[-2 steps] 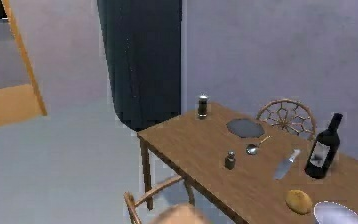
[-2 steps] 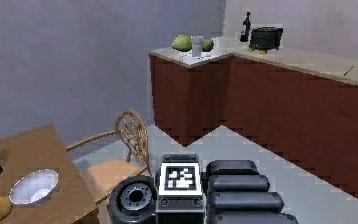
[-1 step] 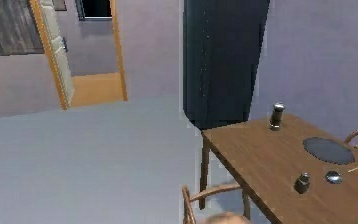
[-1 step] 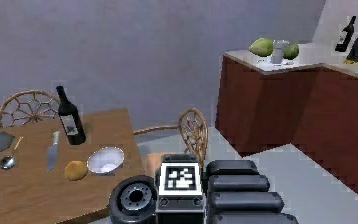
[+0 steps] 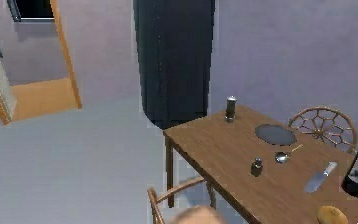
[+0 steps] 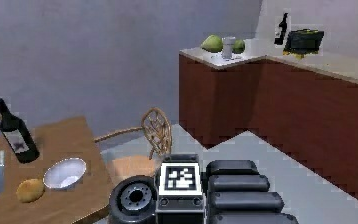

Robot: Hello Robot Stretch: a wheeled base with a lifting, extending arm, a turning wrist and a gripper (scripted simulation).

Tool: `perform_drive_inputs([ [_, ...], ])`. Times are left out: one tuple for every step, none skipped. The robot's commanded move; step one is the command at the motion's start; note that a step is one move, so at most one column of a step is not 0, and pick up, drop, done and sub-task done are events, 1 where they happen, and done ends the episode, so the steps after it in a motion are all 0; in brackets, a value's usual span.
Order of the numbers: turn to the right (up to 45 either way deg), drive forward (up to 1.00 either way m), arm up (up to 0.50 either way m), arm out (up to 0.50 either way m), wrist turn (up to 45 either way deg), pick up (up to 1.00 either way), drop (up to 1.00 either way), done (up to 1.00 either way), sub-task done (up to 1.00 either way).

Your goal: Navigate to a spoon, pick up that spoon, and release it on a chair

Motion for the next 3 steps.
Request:
perform_drive_inputs([
  [45.0,0.00,0.00,0.00,0.0,0.00,0.00,0.00,0.00],
  [15.0,0.00,0.00,0.00,0.0,0.00,0.00,0.00,0.00],
  [3.0,0.00,0.00,0.00,0.0,0.00,0.00,0.00,0.00],
])
